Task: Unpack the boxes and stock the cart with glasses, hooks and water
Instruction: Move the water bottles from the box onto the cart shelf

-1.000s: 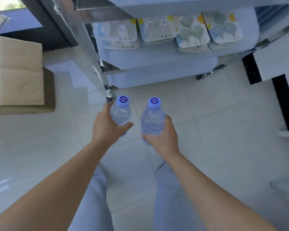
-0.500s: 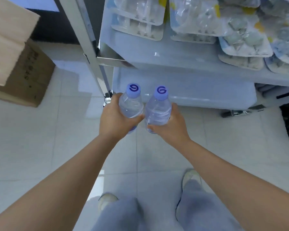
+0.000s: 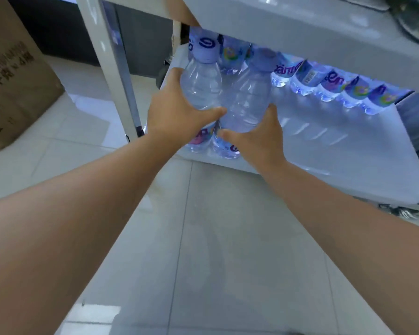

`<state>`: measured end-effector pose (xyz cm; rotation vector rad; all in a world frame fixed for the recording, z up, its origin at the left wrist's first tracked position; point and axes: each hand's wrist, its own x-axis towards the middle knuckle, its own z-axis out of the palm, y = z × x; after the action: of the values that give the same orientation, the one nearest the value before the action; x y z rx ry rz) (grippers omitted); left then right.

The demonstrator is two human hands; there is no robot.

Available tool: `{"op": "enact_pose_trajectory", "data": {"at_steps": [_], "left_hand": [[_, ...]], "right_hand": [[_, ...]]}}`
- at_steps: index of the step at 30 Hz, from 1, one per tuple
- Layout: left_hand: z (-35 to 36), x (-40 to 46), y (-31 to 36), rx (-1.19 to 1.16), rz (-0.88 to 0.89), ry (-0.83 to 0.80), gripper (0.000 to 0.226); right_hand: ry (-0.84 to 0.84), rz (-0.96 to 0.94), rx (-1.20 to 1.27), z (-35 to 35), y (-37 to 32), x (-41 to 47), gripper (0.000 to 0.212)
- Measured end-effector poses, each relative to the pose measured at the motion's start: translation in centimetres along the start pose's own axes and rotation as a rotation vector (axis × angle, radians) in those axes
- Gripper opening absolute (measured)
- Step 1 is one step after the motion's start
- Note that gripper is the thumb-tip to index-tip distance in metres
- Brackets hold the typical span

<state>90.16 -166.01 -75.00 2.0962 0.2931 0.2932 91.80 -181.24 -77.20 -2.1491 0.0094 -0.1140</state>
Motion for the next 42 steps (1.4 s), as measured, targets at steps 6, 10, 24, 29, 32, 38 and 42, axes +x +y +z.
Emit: {"op": "enact_pose_trajectory", "data": {"at_steps": [6, 10, 24, 29, 32, 38, 42], "left_hand": [[1.6, 1.0, -0.2, -0.058, 0.030, 0.045, 0.071], [2.2, 0.2, -0.5, -0.136, 0.039, 0.081, 0.075], [5.0, -2.5, -5.3, 0.052, -0.084, 0.114, 0.076], [5.7, -2.9, -5.2, 0.086, -0.081, 0.166, 0.072], [5.8, -2.7, -5.3, 0.113, -0.074, 0.171, 0.072], [6.5, 0.1, -4.4, 0.187, -0.095, 0.179, 0.071], [7.5, 2.9, -4.0, 0.237, -0.120, 0.204, 0.068]], "right_hand": [[0.078, -0.077, 0.039, 1.1, 1.3, 1.3, 0.073], [0.037, -0.123, 0.105, 1.5, 2.0, 0.6, 0.082], [0.166, -0.091, -0.094, 1.5, 4.2, -2.2, 0.056], [0.217, -0.158, -0.053, 3.6, 3.8, -2.5, 0.067], [0.142, -0.038, 0.018, 3.9, 3.8, -1.5, 0.078], [0.214, -0.070, -0.050, 4.8, 3.5, 1.4, 0.068], [0.232, -0.049, -0.126, 6.0, 3.1, 4.3, 0.074]]}}
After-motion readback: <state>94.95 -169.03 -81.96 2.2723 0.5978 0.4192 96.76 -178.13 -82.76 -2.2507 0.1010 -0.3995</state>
